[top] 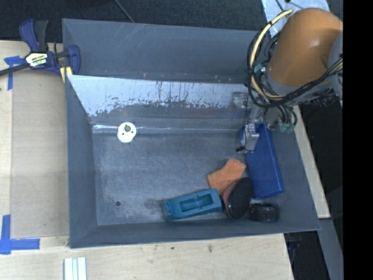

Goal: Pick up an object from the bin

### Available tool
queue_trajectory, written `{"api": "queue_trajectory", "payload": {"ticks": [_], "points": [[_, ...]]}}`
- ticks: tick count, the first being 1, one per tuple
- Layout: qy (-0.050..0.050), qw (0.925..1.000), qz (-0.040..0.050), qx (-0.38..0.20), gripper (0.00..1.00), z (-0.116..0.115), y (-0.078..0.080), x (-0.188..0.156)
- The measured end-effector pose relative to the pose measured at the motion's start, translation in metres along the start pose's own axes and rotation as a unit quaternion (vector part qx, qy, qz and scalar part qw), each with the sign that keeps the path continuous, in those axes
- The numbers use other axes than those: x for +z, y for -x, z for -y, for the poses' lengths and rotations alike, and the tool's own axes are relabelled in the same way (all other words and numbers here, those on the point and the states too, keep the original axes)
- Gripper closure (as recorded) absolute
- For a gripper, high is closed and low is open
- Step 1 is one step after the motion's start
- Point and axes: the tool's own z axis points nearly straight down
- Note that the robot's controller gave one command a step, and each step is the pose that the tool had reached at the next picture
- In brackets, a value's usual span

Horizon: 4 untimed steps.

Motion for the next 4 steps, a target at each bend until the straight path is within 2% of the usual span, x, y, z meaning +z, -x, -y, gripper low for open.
{"api": "queue_trajectory", "payload": {"ticks": [1,2,3,4], "points": [[0.000,1.0000,0.0000,0.000,0.00,0.000,0.000,0.000],[0.000,0.9991,0.0020,-0.042,0.00,0.019,-0.005,0.042],[0.000,0.9980,0.0005,-0.063,0.00,0.020,-0.050,0.087],[0.000,0.9967,-0.0003,-0.082,1.00,0.004,-0.070,0.121]]}}
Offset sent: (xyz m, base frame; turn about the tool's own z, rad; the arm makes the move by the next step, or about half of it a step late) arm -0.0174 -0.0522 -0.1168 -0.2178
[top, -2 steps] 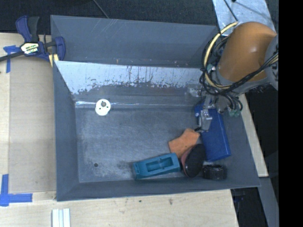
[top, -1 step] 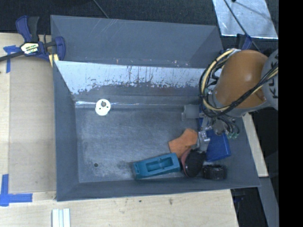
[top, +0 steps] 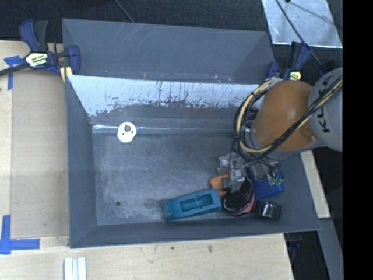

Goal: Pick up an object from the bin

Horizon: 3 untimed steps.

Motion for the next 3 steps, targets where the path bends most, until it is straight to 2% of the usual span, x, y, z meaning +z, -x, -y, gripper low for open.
{"api": "queue_trajectory", "payload": {"ticks": [1,2,3], "points": [[0.000,1.0000,0.0000,0.000,1.00,0.000,0.000,0.000],[0.000,1.0000,-0.0002,0.006,1.00,0.007,0.003,-0.083],[0.000,1.0000,-0.0002,0.006,1.00,0.007,0.003,-0.083]]}}
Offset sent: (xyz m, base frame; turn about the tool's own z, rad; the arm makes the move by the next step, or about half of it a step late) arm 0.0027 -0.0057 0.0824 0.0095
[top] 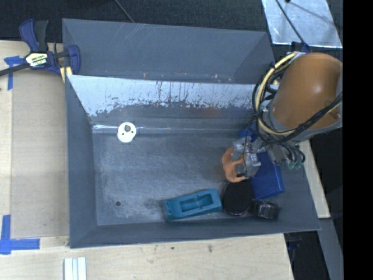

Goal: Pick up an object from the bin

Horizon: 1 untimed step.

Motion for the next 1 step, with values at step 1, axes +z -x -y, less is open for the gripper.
{"api": "queue_trajectory", "payload": {"ticks": [1], "points": [[0.000,1.0000,0.0005,-0.001,1.00,-0.0080,0.0025,-0.1237]]}}
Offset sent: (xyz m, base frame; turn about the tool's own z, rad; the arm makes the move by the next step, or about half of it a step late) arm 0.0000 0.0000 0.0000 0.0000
